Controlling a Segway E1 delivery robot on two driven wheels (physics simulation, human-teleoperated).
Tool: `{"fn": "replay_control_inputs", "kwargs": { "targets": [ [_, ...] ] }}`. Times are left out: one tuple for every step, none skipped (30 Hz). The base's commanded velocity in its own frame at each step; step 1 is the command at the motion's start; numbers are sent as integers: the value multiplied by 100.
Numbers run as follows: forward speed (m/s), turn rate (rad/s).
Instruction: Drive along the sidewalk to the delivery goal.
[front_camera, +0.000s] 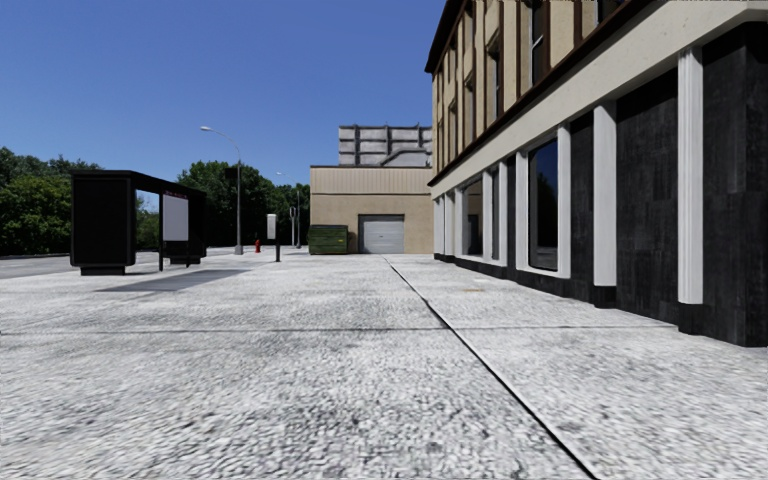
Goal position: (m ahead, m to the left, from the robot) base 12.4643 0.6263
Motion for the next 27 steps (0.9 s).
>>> {"fn": "replay_control_inputs", "kwargs": {
  "targets": [
    [156,10],
    [156,12],
    [156,12],
    [156,22],
    [156,34],
    [156,37],
    [158,36],
    [158,36],
    [200,33],
    [200,16],
    [200,3],
    [200,3],
    [200,7],
    [200,11],
    [200,12],
    [200,12],
    [200,8],
    [200,0],
    [200,0],
    [200,0],
    [200,0],
    [200,0],
    [200,0],
    [200,0],
    [200,0],
    [200,0],
    [200,0]
  ]
}}
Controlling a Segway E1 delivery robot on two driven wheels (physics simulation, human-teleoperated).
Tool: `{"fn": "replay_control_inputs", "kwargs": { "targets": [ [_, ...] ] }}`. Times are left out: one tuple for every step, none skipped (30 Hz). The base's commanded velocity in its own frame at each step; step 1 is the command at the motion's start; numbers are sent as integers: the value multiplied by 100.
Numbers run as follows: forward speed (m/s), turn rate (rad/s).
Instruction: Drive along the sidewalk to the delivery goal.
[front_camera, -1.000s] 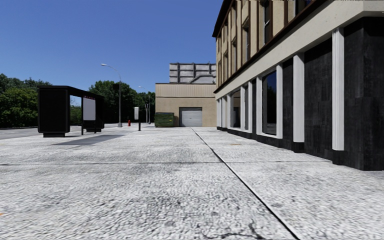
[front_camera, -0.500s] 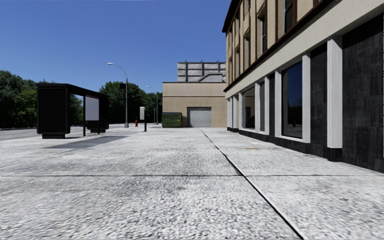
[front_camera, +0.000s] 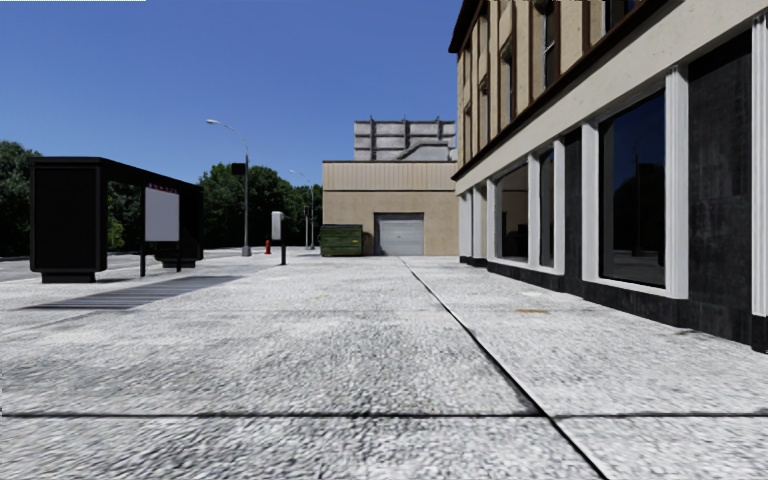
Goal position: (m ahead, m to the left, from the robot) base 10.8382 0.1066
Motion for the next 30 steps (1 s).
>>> {"fn": "replay_control_inputs", "kwargs": {
  "targets": [
    [200,0],
    [200,0],
    [200,0],
    [200,0],
    [200,0],
    [200,0],
    [200,0],
    [200,0],
    [200,0],
    [200,0],
    [200,0],
    [200,0],
    [200,0],
    [200,0],
    [200,0],
    [200,0],
    [200,0],
    [200,0],
    [200,0],
    [200,0],
    [200,0],
    [200,0],
    [200,0],
    [200,0],
    [200,0],
    [200,0],
    [200,0],
    [200,0],
    [200,0],
    [200,0]
  ]
}}
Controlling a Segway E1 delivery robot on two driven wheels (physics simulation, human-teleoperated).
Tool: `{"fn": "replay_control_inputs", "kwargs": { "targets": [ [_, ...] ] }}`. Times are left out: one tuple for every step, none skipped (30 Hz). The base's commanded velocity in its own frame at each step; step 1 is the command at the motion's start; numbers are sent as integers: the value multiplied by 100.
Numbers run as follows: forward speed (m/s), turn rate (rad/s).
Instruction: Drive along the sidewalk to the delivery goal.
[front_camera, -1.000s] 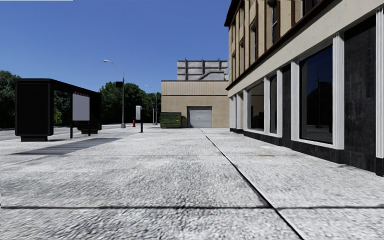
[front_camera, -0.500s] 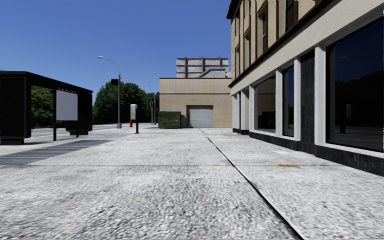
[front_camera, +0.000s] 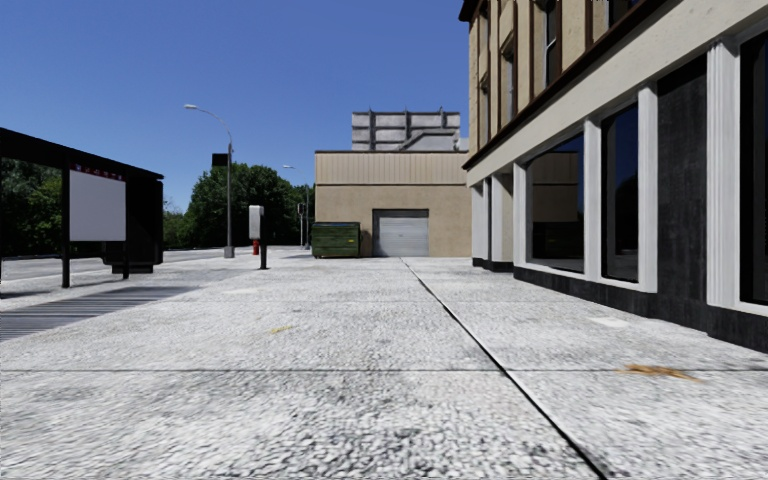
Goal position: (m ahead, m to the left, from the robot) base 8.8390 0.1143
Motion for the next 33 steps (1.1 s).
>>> {"fn": "replay_control_inputs", "kwargs": {
  "targets": [
    [200,0],
    [200,0],
    [200,0],
    [200,0],
    [200,0],
    [200,0],
    [200,0],
    [200,0],
    [200,0],
    [200,0],
    [200,0],
    [200,0],
    [200,0],
    [200,0],
    [200,0],
    [200,0],
    [200,0],
    [200,0],
    [200,0],
    [200,0],
    [200,0],
    [200,0],
    [200,7],
    [200,7],
    [200,17],
    [200,21],
    [200,24],
    [200,24],
    [200,25],
    [200,26],
    [200,26],
    [200,26],
    [200,25]
  ]
}}
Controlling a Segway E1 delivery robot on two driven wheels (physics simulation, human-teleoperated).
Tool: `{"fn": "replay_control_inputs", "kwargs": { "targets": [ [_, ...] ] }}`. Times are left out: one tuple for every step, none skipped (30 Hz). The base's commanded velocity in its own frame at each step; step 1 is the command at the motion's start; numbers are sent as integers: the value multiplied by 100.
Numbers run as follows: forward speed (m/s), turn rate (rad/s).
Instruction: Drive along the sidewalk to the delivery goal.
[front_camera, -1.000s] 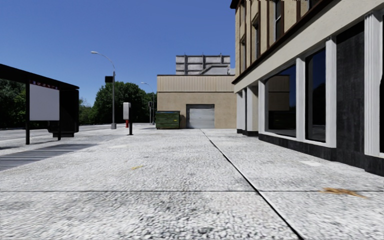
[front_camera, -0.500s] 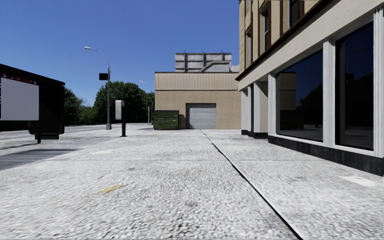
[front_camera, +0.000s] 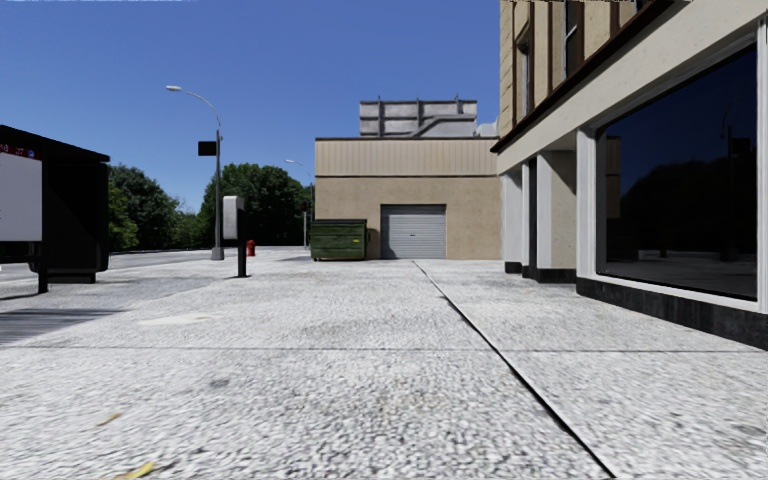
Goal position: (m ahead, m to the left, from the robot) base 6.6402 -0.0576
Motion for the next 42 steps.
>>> {"fn": "replay_control_inputs", "kwargs": {
  "targets": [
    [200,23],
    [200,0],
    [200,0],
    [200,0],
    [200,0],
    [200,0],
    [200,0],
    [200,0],
    [200,0],
    [200,0],
    [200,0],
    [200,0],
    [200,0],
    [200,0],
    [200,0],
    [200,0],
    [200,0],
    [200,0],
    [200,0],
    [200,0],
    [200,0],
    [200,0],
    [200,0],
    [200,0],
    [200,0],
    [200,0],
    [200,0],
    [200,0],
    [200,0],
    [200,0],
    [200,0],
    [200,0],
    [200,0],
    [200,0],
    [200,0],
    [200,0],
    [200,0],
    [200,0],
    [200,0],
    [200,0],
    [200,0],
    [200,0]
  ]
}}
